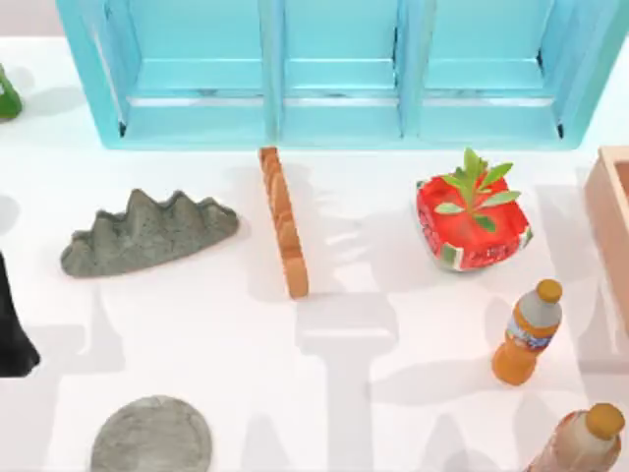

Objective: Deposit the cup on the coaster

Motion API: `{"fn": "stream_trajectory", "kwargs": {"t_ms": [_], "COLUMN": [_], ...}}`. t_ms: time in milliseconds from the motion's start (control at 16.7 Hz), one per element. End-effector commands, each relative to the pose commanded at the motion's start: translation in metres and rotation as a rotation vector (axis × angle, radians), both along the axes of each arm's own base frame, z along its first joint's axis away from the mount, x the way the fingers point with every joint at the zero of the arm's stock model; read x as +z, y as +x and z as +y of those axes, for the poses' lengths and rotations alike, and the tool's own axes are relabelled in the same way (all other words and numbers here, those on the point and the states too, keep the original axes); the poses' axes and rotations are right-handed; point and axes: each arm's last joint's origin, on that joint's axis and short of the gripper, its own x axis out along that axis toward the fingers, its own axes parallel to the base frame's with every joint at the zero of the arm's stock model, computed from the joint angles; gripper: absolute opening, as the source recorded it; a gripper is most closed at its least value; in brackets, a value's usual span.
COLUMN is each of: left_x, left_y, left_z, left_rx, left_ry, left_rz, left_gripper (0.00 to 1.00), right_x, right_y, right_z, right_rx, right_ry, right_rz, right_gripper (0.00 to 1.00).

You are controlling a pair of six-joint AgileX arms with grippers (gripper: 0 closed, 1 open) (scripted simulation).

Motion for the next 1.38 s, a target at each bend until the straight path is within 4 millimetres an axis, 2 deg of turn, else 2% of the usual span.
{"fn": "stream_trajectory", "kwargs": {"t_ms": [180,360,540,660,840,1020,1200,1380], "left_x": [0.002,0.018,0.052,0.082,0.124,0.146,0.141,0.120], "left_y": [0.000,0.001,0.008,0.022,0.061,0.118,0.177,0.232], "left_z": [0.000,0.000,0.001,0.002,0.006,0.014,0.026,0.041], "left_rx": [0.000,0.000,-0.012,-0.039,-0.136,-0.315,-0.568,-0.852], "left_ry": [0.009,0.097,0.278,0.438,0.700,0.934,1.098,1.193], "left_rz": [0.008,0.080,0.220,0.343,0.566,0.808,1.028,1.176], "left_gripper": [1.00,1.00,1.00,1.00,1.00,1.00,1.00,1.00], "right_x": [0.000,0.000,0.000,0.000,0.000,0.000,0.000,0.000], "right_y": [0.000,0.000,0.000,0.000,0.000,0.000,0.000,0.000], "right_z": [0.000,0.000,0.000,0.000,0.000,0.000,0.000,0.000], "right_rx": [0.000,0.000,0.000,0.000,0.000,0.000,0.000,0.000], "right_ry": [0.000,0.000,0.000,0.000,0.000,0.000,0.000,0.000], "right_rz": [0.000,0.000,0.000,0.000,0.000,0.000,0.000,0.000], "right_gripper": [1.00,1.00,1.00,1.00,1.00,1.00,1.00,1.00]}}
